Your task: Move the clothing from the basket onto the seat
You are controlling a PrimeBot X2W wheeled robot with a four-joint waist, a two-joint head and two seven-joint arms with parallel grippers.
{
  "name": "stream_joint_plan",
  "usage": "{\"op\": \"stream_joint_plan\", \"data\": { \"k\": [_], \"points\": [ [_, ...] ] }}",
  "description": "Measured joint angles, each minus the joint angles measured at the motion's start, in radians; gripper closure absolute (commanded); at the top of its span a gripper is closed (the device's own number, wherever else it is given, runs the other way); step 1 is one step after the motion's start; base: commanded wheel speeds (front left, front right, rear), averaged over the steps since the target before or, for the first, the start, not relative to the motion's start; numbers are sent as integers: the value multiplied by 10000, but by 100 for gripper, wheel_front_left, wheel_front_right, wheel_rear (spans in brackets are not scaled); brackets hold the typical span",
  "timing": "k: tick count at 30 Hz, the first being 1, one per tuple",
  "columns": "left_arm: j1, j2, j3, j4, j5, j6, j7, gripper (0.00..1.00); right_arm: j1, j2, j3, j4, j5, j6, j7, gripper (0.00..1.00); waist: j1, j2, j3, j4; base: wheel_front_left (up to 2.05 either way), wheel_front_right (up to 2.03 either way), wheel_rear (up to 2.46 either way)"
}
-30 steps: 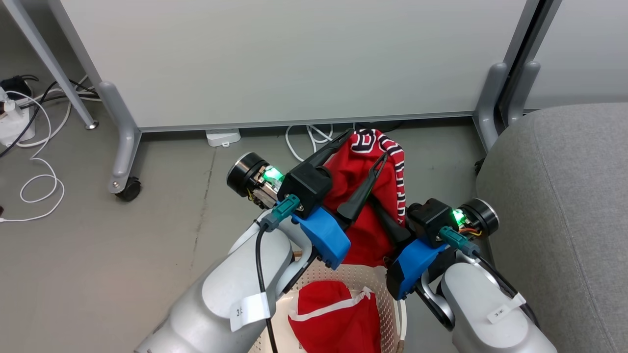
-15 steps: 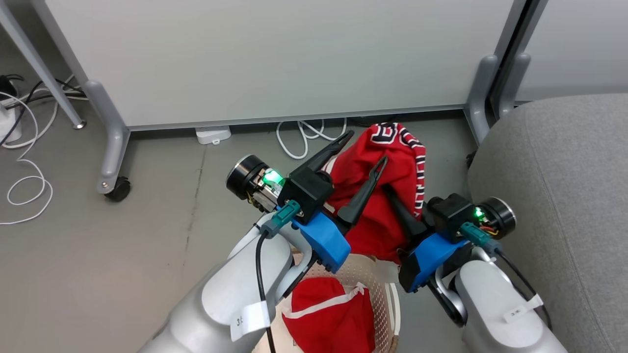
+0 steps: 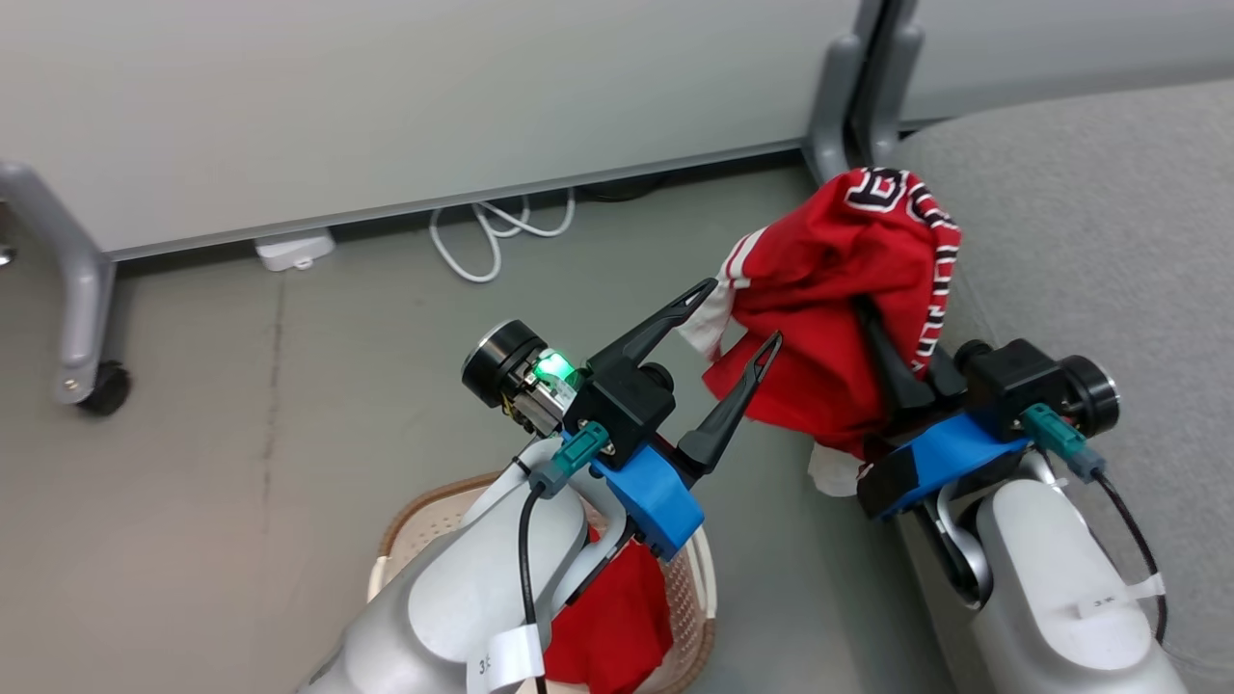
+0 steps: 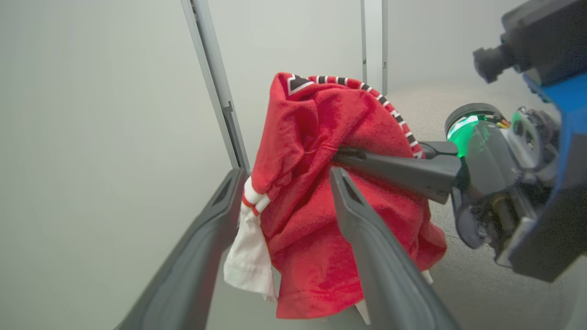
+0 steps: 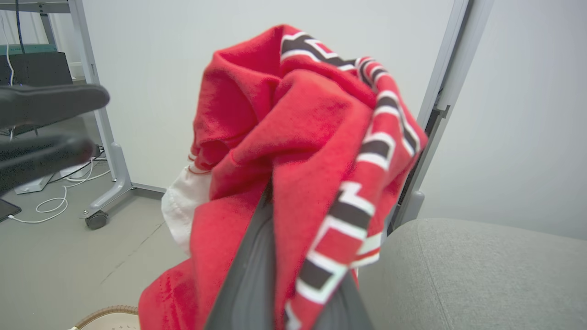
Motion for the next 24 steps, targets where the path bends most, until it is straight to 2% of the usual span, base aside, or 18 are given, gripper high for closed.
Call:
{"op": "stream_joint_plan", "data": {
  "k": [16, 24],
  "points": [
    [198, -40, -353, -115, 274, -107, 2, 0, 1213, -13, -1862, -1553, -69, 0, 0, 100, 0, 0, 558, -2367, 0, 0, 0],
    [231, -98, -575, -104, 290, -155, 2, 0, 1907, 29, -2389, -2033, -69, 0, 0, 100, 0, 0, 725, -3049, 0, 0, 0]
  ]
}}
